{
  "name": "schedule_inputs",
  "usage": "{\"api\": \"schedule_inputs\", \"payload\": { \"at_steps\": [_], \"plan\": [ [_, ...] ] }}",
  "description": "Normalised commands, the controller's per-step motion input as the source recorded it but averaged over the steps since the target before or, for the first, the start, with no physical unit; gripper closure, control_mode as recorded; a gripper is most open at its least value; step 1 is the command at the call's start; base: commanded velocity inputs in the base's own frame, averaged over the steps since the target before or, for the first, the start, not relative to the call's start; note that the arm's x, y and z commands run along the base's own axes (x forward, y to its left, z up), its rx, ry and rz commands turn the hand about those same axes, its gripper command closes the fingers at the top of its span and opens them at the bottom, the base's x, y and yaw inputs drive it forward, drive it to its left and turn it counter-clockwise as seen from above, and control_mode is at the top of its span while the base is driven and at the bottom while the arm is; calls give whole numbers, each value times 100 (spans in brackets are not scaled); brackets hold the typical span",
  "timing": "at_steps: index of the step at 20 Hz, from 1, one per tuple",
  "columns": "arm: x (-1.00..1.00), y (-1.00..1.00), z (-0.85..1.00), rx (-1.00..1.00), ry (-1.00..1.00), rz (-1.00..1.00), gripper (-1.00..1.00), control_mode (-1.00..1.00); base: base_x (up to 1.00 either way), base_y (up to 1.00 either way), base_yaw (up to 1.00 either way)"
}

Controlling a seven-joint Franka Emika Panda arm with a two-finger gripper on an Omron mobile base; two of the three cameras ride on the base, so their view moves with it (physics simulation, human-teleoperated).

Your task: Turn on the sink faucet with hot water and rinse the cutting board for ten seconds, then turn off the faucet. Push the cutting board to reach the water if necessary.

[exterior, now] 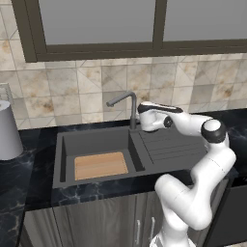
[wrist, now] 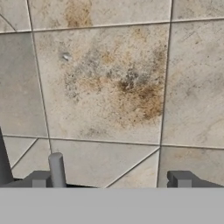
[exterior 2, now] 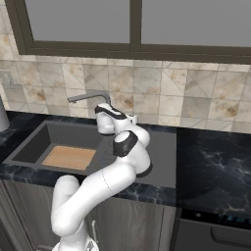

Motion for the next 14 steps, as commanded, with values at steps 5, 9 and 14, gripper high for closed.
{"api": "schedule_inputs", "payload": {
  "at_steps": [5,9,14],
  "plan": [
    [8,0,0,0,0,0,-100,-100,0,0,0],
    [2,0,0,0,0,0,-100,-100,0,0,0],
    [0,0,0,0,0,0,-100,-100,0,0,0]
  ]
}}
